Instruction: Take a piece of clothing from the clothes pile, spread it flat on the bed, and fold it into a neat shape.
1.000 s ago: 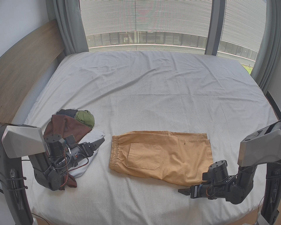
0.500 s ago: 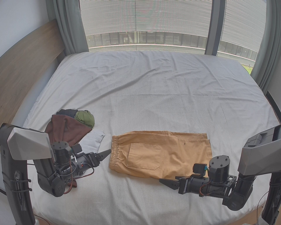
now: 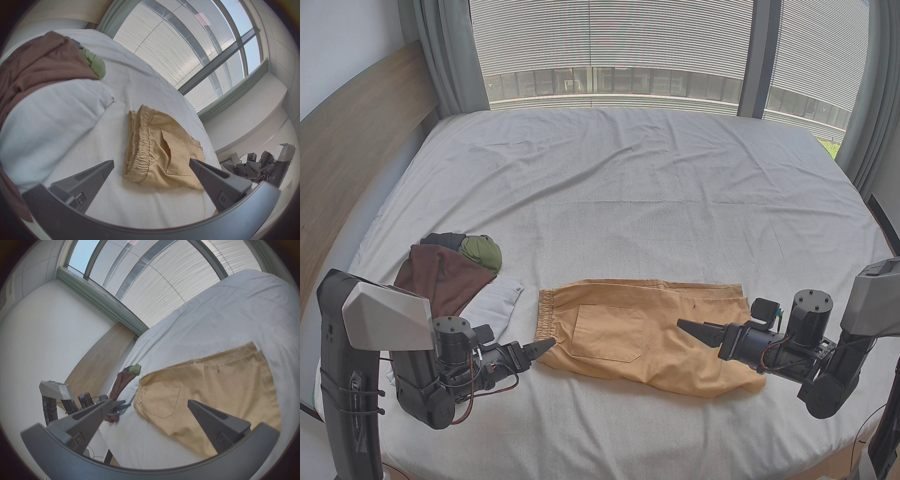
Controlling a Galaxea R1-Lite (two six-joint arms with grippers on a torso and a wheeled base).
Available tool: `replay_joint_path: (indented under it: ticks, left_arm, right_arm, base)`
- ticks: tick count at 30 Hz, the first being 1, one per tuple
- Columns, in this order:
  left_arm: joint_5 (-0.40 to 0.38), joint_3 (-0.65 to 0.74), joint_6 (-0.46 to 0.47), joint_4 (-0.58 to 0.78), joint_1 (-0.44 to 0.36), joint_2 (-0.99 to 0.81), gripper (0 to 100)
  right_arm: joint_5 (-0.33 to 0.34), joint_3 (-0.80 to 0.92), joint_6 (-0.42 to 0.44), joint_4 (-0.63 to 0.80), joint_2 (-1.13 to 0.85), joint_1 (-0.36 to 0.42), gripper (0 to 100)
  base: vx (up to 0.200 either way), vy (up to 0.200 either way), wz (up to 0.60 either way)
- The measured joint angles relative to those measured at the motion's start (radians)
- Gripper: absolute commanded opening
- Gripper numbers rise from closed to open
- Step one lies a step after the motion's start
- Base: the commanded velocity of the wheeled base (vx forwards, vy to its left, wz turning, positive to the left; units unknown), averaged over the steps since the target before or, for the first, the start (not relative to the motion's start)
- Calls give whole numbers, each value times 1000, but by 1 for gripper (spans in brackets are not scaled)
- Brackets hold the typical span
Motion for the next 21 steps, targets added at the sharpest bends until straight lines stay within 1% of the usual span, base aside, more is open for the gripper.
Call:
replay_joint_path:
  ticks: [4, 7, 13, 21]
  left_arm:
    - [26, -25, -2, 61, -15, 16, 100]
    - [48, -41, -1, 79, -22, 32, 100]
    - [53, -60, 1, 84, -32, 61, 100]
    - [56, -144, 2, 109, -54, 108, 100]
  right_arm:
    - [2, 0, 1, 0, -22, -15, 100]
    - [1, 1, 3, 0, -29, -19, 100]
    - [1, 1, 4, 0, -34, -19, 100]
    - [0, 0, 5, 0, -35, -15, 100]
  base:
    - [0, 0, 0]
    - [0, 0, 0]
    - [0, 0, 0]
    - [0, 0, 0]
